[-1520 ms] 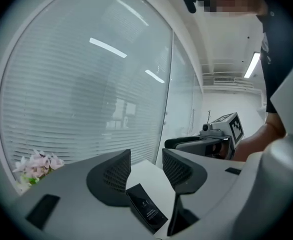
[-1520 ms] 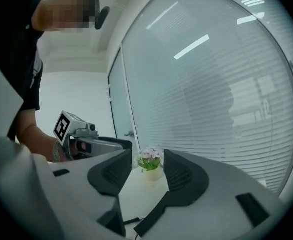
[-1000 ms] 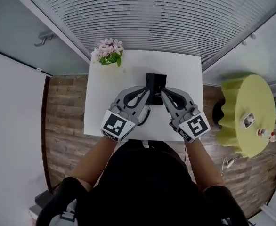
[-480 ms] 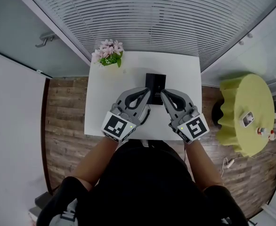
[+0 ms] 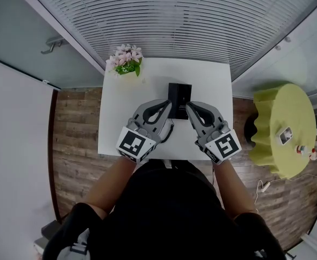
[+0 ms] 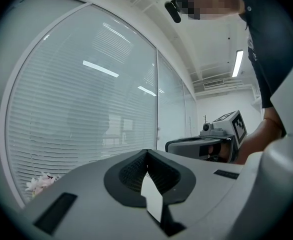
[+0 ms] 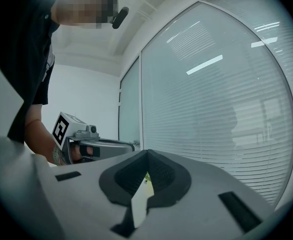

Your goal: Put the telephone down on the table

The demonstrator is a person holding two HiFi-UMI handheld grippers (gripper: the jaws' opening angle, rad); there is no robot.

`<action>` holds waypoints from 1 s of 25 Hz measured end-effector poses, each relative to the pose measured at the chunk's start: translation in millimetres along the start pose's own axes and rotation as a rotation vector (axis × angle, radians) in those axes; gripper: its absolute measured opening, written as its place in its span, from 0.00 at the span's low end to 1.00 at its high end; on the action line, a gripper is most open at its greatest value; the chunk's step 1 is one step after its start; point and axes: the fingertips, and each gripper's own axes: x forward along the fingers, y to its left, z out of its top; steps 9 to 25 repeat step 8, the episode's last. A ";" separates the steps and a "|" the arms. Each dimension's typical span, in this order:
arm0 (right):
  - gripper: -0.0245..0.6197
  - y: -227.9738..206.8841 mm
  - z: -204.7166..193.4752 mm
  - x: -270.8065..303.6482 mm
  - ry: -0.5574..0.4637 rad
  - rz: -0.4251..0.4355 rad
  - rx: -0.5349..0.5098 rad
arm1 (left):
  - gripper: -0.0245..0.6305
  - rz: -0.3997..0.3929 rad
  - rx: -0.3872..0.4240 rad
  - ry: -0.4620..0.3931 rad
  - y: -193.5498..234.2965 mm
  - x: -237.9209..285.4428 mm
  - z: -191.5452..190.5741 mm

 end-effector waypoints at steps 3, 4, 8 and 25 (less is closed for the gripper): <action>0.07 1.3 0.0 0.6 0.000 -0.001 0.000 | 0.05 0.000 -0.006 -0.001 0.8 -2.1 -1.0; 0.07 1.6 0.3 0.4 0.000 -0.001 0.000 | 0.05 0.000 -0.007 -0.001 0.7 -2.5 -1.1; 0.07 2.8 -0.2 -1.6 0.009 0.003 -0.002 | 0.05 0.006 -0.009 0.001 -0.1 -3.7 -1.5; 0.07 2.8 -0.2 -1.6 0.009 0.003 -0.002 | 0.05 0.006 -0.009 0.001 -0.1 -3.7 -1.5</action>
